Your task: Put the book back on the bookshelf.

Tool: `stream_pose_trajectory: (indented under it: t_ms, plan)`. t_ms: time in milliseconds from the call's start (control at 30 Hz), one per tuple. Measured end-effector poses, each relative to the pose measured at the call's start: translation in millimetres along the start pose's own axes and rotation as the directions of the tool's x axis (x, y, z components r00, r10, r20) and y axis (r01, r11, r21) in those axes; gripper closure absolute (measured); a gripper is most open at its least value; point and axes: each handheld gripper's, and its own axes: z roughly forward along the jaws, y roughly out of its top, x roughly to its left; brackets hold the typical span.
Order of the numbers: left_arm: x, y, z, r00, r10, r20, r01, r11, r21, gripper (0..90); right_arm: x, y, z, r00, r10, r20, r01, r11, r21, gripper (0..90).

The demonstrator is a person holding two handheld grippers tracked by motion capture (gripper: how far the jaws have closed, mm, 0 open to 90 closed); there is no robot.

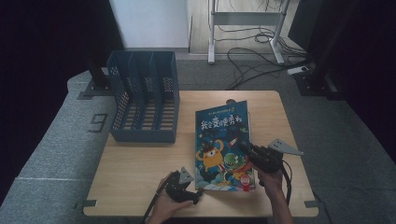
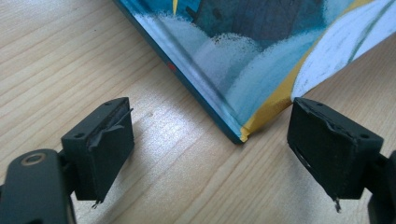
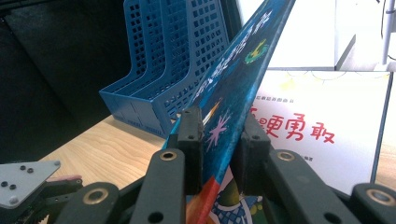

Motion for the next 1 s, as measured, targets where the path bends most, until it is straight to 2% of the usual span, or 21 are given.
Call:
stream_pose_trajectory:
  t_ms: [33, 67, 200, 300, 567, 700, 833, 1000]
  plan:
    - [-0.4, 0.0, 0.2, 1.0000, 0.004, 0.003, -0.004, 1.0000, 0.005, 14.6, -0.3, -0.1, 0.1, 1.0000, -0.001, 0.001, 0.001, 1.000, 0.000, 74.1]
    - [-3.7, 0.0, 1.2, 0.9991, 0.033, -0.025, -0.033, 0.9994, 0.014, 15.1, -0.6, -0.2, 0.3, 1.0000, 0.000, 0.002, 0.000, 1.000, 0.000, 74.1]
    - [-11.3, 1.6, 3.5, 0.9979, 0.063, -0.012, -0.063, 0.9980, 0.011, 15.6, -0.7, -0.2, 0.6, 1.0000, 0.005, -0.005, -0.005, 1.000, 0.004, 74.1]
    - [-8.9, 2.1, 3.8, 0.9990, 0.039, -0.023, -0.038, 0.9992, 0.010, 16.3, 0.1, 0.0, 0.1, 0.9999, -0.002, -0.012, 0.002, 1.000, 0.004, 74.1]
    - [-4.6, 4.3, 6.0, 0.9993, 0.024, -0.028, -0.024, 0.9997, 0.010, 14.5, 3.5, 0.9, -1.4, 0.9999, -0.010, -0.013, 0.010, 1.000, -0.016, 73.9]
    - [-2.5, 6.7, 7.4, 0.9993, 0.018, -0.034, -0.018, 0.9997, 0.014, 14.4, 8.5, 2.4, -3.3, 0.9991, -0.036, -0.022, 0.036, 0.998, -0.042, 73.9]
    - [-0.1, 8.6, 8.7, 0.9992, 0.014, -0.038, -0.013, 0.9998, 0.017, 14.4, 17.8, 6.6, -6.2, 0.9954, -0.084, -0.047, 0.081, 0.995, -0.065, 74.4]
    - [4.4, 10.9, 10.5, 0.9990, 0.004, -0.044, -0.003, 0.9999, 0.016, 14.4, 23.3, 9.3, -9.2, 0.9925, -0.098, -0.073, 0.092, 0.992, -0.084, 75.5]
